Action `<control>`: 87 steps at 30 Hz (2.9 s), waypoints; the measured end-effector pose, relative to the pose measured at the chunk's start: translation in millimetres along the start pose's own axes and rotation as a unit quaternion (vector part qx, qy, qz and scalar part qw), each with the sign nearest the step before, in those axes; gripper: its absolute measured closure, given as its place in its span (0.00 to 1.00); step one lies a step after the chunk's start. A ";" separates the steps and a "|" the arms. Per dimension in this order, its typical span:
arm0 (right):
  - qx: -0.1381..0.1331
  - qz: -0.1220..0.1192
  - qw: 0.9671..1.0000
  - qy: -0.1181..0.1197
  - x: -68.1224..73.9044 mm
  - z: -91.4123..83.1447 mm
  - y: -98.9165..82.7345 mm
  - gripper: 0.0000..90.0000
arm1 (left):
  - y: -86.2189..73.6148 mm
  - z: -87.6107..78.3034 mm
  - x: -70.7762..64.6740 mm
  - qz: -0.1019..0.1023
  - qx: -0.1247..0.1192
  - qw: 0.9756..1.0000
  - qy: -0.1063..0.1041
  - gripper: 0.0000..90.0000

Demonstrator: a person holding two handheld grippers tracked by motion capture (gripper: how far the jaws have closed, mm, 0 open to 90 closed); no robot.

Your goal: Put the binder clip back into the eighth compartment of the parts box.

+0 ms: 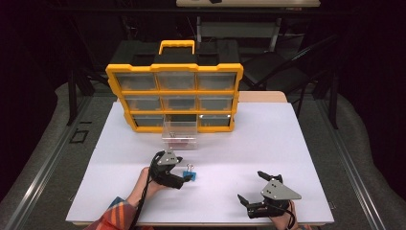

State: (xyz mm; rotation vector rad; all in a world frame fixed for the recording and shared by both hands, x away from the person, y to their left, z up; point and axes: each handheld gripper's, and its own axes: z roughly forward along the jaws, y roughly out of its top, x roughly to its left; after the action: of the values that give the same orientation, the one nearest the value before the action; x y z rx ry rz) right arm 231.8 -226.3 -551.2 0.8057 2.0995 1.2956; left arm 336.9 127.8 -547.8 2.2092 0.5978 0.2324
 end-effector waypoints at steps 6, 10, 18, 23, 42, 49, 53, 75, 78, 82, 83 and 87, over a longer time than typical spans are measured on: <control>0.001 0.000 1.000 0.001 0.3 0.3 0.0 0.00 | 0.4 4.2 1.2 0.006 0.001 1.000 -0.016 0.42; 0.002 0.001 1.000 0.001 0.1 0.4 -0.2 0.00 | 0.9 7.6 1.5 0.011 0.001 1.000 -0.024 0.50; 0.002 0.002 1.000 0.001 0.0 0.2 -0.3 0.00 | 0.3 12.3 3.5 0.018 0.000 0.999 -0.036 0.65; 0.002 0.001 1.000 0.000 0.0 0.2 -0.3 0.00 | -0.8 10.1 5.3 0.020 -0.008 0.999 -0.044 0.72; 0.002 0.000 1.000 0.000 0.7 0.0 0.2 0.00 | -1.7 -5.0 -2.4 0.061 -0.025 0.994 -0.089 0.95; 0.001 0.000 1.000 -0.001 0.1 0.0 -0.1 0.00 | -1.7 -9.5 -5.2 0.068 -0.035 0.995 -0.072 0.98; 0.002 -0.001 1.000 -0.001 0.5 0.7 -0.2 0.00 | -1.8 -12.0 -6.5 0.071 -0.041 0.995 -0.064 0.98; 0.004 0.001 1.000 -0.003 0.7 1.2 -0.8 0.00 | -8.5 -31.8 1.6 0.059 -0.051 0.997 -0.007 0.98; 0.004 0.000 1.000 -0.003 0.9 1.2 -0.8 0.00 | -10.4 -35.7 5.6 0.052 -0.053 0.997 0.000 0.98; 0.003 0.000 1.000 -0.004 0.6 0.8 -0.6 0.00 | -12.3 -42.6 10.0 0.049 -0.054 0.997 0.012 0.98; 0.002 0.000 1.000 -0.004 0.6 0.9 -0.7 0.00 | -12.8 -44.8 11.1 0.046 -0.056 0.997 0.016 0.98; 0.002 -0.001 1.000 -0.004 0.7 0.7 -0.6 0.00 | -15.1 -53.6 16.0 0.036 -0.068 0.997 0.028 0.98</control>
State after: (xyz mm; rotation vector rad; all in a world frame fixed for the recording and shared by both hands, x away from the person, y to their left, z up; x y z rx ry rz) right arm 231.7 -225.6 -552.1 0.8097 2.0973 1.2848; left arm 326.7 180.0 -524.9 2.0998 0.5173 0.3637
